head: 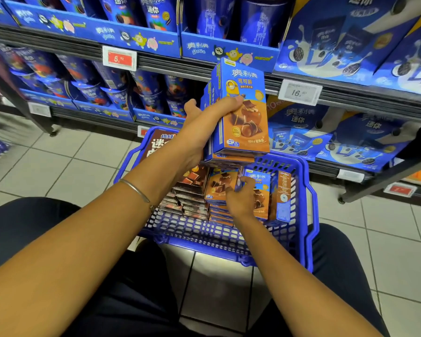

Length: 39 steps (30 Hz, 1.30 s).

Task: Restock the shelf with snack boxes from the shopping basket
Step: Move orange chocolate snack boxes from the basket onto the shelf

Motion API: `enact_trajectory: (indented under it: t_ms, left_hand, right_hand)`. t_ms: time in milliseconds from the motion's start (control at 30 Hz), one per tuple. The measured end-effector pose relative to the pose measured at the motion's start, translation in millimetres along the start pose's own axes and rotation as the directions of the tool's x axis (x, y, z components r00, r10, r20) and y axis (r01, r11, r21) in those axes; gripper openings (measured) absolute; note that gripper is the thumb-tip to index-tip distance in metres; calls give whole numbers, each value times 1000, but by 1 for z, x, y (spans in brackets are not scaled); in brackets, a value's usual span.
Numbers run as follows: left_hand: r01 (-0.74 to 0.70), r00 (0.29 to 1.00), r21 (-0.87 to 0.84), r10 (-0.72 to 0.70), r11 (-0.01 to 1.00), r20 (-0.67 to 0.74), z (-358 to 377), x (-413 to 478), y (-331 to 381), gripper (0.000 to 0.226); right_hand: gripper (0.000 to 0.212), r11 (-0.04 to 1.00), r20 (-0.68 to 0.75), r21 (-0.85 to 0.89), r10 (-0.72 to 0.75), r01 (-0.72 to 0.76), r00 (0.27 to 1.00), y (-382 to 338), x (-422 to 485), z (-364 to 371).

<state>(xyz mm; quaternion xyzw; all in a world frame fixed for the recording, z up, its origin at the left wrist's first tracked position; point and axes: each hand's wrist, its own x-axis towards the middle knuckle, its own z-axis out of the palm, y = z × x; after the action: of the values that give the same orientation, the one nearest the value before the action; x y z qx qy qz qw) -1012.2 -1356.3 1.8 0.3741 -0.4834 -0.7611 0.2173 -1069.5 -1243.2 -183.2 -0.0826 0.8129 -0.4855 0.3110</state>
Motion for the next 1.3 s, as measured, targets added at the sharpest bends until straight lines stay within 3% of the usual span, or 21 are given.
enact_trajectory:
  t_ms: [100, 233, 400, 500, 600, 833, 1033, 1200, 1300]
  left_hand:
    - [9, 1000, -1, -9, 1000, -2, -1, 2, 1, 112]
    - [-3, 1000, 27, 3, 1000, 23, -3, 7, 6, 88]
    - [-51, 999, 46, 50, 998, 9, -7, 10, 11, 73]
    - [-65, 998, 42, 65, 997, 7, -8, 10, 12, 74]
    - [-61, 998, 40, 60, 997, 10, -7, 10, 10, 73]
    - [-66, 997, 48, 64, 997, 34, -4, 20, 3, 96]
    - [-31, 997, -1, 31, 1000, 64, -6, 37, 1, 113]
    - [-62, 996, -42, 65, 997, 65, -20, 52, 1, 85]
    - [-23, 998, -75, 27, 997, 55, -26, 55, 10, 85]
  right_hand:
    - [39, 987, -28, 157, 27, -22, 999, -3, 0, -11]
    - [24, 913, -213, 386, -52, 133, 976, -20, -9, -42]
    - [30, 774, -378, 565, -64, 285, 924, -75, -21, -92]
    - [49, 608, -260, 744, -119, 277, 958, -107, -28, -115]
    - [32, 519, -118, 831, -192, 203, 974, -132, -34, -121]
    - [13, 657, 64, 738, -296, 155, 953, -155, -43, -99]
    - [20, 714, 165, 688, -330, 132, 929, -169, -39, -89]
    - [36, 748, 163, 648, -317, 141, 934, -183, -28, -74]
    - [38, 780, 186, 616, -284, 113, 941, -199, -25, -68]
